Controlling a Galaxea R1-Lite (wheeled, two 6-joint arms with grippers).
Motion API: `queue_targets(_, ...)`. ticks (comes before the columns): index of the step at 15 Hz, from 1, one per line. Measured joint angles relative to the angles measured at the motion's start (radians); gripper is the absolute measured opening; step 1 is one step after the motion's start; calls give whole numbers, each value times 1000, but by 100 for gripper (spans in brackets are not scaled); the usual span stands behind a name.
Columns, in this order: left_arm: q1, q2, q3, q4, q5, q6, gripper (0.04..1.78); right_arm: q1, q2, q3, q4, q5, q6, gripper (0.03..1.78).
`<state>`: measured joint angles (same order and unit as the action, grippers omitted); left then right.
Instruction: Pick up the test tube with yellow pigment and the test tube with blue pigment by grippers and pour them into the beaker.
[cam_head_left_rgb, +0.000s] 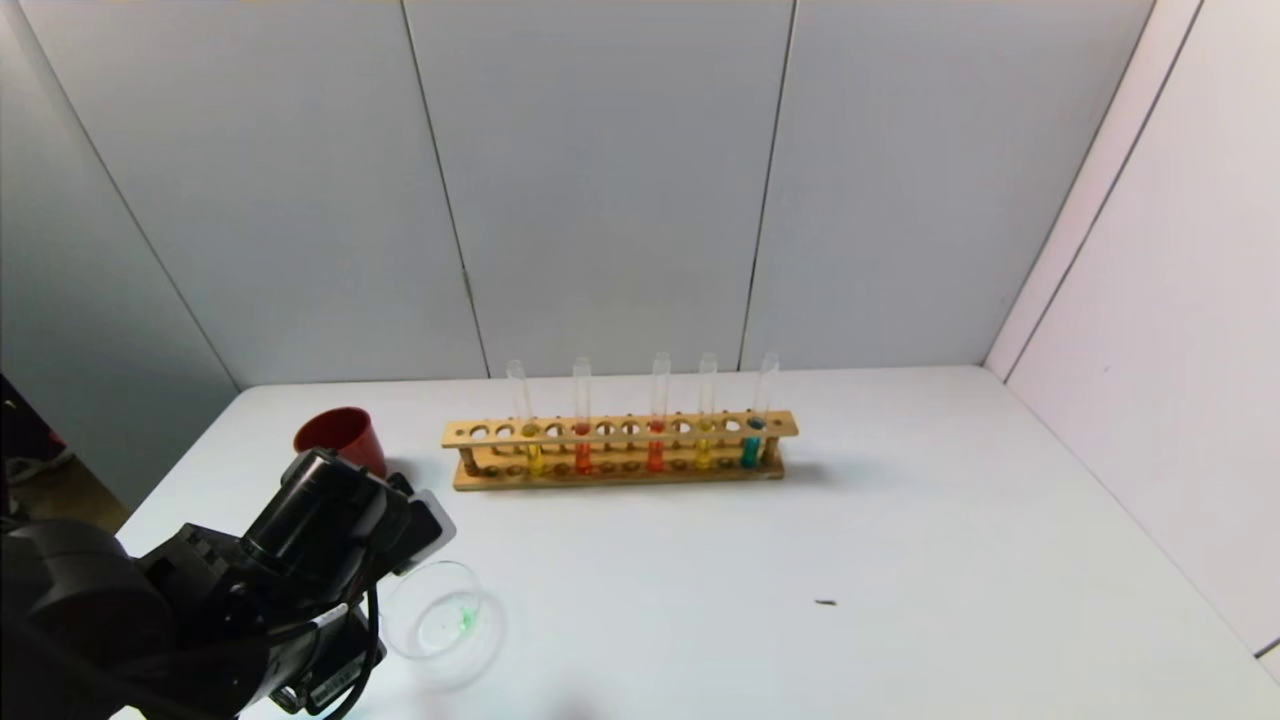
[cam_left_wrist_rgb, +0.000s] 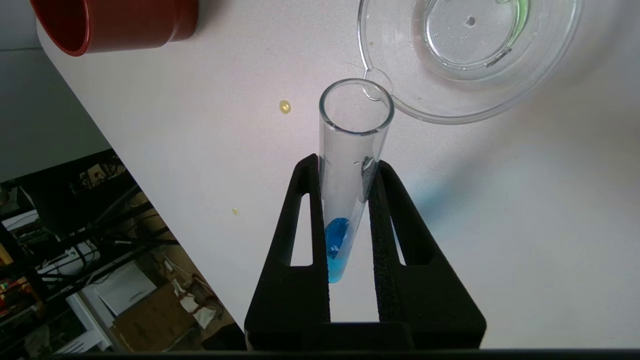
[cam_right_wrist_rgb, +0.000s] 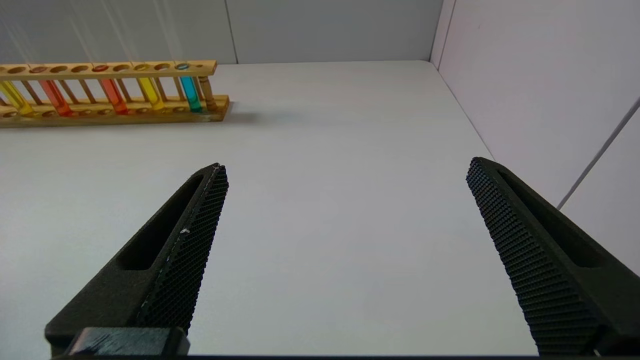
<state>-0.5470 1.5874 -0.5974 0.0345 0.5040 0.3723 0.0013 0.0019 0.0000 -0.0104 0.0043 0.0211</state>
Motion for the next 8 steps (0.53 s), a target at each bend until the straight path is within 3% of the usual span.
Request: queue_targets(8, -32, 76, 12, 37, 12, 3, 30, 0, 0, 0, 0, 0, 0, 174)
